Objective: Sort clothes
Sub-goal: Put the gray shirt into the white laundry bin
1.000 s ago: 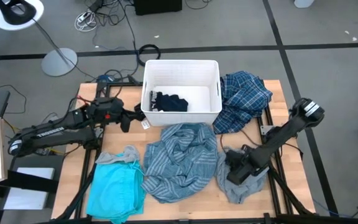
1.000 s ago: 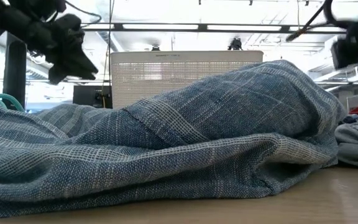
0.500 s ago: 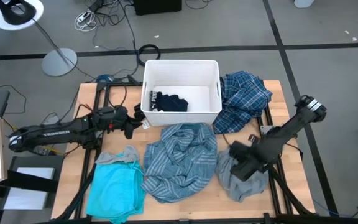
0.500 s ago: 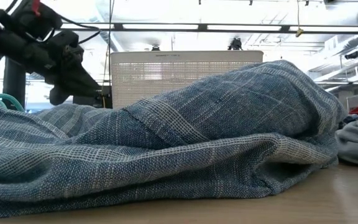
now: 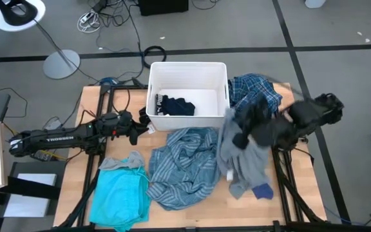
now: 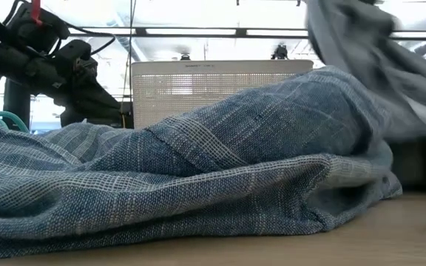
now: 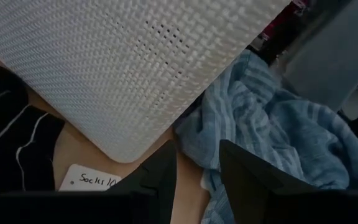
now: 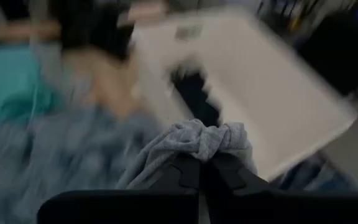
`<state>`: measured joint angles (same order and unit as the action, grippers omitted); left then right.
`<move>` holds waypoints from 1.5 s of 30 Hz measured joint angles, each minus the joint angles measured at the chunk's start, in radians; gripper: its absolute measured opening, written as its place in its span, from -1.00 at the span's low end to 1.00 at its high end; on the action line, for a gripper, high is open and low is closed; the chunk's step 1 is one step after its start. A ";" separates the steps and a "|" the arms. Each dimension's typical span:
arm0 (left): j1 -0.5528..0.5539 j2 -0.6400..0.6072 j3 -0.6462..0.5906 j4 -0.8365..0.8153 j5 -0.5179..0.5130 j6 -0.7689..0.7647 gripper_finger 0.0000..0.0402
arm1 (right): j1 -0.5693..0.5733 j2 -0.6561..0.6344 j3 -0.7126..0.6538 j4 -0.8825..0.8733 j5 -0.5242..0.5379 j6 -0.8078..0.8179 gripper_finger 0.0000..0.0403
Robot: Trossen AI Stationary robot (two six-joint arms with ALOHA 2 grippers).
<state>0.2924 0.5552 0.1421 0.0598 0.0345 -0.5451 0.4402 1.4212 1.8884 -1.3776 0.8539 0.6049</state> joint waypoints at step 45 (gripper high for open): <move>0.000 0.001 0.000 -0.001 -0.037 0.094 -0.37 | -0.940 0.366 0.419 0.762 -0.872 -0.473 -0.99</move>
<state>0.2928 0.5560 0.1425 0.0583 -0.0029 -0.4515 -0.4994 1.7876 2.3074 -0.6154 -0.0177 0.1322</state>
